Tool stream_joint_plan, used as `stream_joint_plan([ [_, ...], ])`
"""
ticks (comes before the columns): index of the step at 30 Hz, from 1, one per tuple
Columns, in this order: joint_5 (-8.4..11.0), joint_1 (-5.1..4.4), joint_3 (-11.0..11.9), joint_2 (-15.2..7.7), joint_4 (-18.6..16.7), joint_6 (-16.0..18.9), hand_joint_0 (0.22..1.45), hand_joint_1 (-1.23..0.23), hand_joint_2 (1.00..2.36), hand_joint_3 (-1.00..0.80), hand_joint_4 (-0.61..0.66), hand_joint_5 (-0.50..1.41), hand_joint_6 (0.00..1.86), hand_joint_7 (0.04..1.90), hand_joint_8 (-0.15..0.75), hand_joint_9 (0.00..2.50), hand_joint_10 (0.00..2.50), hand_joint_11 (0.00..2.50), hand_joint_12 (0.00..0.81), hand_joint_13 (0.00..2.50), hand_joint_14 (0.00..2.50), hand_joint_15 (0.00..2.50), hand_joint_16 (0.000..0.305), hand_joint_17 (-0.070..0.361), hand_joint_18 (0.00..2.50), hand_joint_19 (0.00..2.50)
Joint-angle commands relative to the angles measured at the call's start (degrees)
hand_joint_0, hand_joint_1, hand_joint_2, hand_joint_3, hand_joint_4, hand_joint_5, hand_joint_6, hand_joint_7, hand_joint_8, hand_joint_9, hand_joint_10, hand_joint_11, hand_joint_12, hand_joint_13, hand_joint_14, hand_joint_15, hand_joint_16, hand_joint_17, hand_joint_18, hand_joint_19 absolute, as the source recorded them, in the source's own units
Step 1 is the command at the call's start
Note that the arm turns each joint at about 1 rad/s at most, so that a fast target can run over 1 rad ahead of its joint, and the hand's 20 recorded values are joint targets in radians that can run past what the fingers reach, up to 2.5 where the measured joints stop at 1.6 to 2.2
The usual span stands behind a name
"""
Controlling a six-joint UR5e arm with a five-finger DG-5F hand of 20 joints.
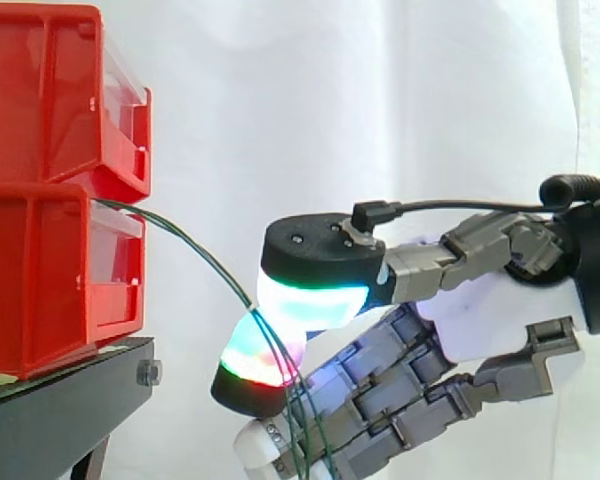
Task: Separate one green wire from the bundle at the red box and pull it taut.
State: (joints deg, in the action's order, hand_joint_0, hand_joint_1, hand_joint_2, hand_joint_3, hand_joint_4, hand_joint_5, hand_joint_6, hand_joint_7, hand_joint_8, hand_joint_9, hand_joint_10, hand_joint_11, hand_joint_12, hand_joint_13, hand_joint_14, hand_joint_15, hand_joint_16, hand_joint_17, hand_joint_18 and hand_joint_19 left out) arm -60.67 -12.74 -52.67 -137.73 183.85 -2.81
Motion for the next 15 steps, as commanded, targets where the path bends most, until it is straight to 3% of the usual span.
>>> stream_joint_plan([
  [1,-0.06,0.0,-1.99,0.0,-6.75,0.26,0.61,-0.9,1.0,-0.49,0.1,-0.14,0.88,0.97,0.248,0.79,0.01,0.19,0.314,0.42,0.0,0.07,0.047,0.106,0.34,0.24],
  [6,-0.15,-0.26,-3.84,0.0,-10.09,0.88,0.63,-0.91,1.01,-0.4,0.04,-0.15,0.89,1.03,0.245,0.79,0.01,0.2,0.312,0.42,0.0,0.07,0.047,0.105,0.35,0.24],
  [9,-0.15,-0.26,-4.28,0.0,-10.71,1.23,0.62,-0.89,1.01,-0.44,0.09,-0.15,0.9,0.97,0.245,0.79,0.01,0.2,0.312,0.42,0.0,0.07,0.047,0.105,0.35,0.25],
  [15,-0.41,-0.35,-5.6,-0.08,-16.42,0.52,0.58,-0.86,1.0,-0.5,0.12,-0.15,0.88,0.93,0.246,0.79,0.01,0.19,0.314,0.42,0.0,0.07,0.047,0.106,0.36,0.25],
])
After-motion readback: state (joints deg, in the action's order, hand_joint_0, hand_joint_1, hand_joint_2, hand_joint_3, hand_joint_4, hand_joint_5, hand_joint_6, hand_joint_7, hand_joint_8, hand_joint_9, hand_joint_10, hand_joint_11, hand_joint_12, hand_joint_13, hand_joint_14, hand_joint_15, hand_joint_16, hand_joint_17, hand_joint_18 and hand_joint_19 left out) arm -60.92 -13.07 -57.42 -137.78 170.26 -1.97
